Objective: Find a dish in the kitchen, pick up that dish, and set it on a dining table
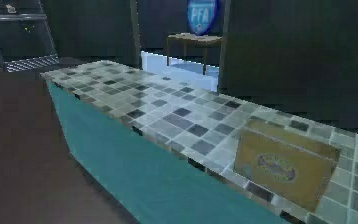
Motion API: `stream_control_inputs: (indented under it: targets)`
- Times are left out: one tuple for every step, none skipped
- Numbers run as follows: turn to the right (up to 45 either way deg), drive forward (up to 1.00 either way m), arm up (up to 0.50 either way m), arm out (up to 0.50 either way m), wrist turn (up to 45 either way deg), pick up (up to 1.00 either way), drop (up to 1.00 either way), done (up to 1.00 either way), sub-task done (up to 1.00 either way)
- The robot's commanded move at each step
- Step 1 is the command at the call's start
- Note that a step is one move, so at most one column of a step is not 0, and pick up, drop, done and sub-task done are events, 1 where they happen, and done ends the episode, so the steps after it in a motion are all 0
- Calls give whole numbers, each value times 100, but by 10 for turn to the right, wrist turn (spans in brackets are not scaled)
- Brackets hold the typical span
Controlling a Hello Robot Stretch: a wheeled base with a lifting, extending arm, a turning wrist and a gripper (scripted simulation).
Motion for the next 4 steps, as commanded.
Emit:
stream_control_inputs:
  targets:
    - [450,0,0,0,0,0,0,0,0]
    - [300,0,0,0,0,0,0,0,0]
    - [0,30,0,0,0,0,0,0,0]
    - [-450,0,0,0,0,0,0,0,0]
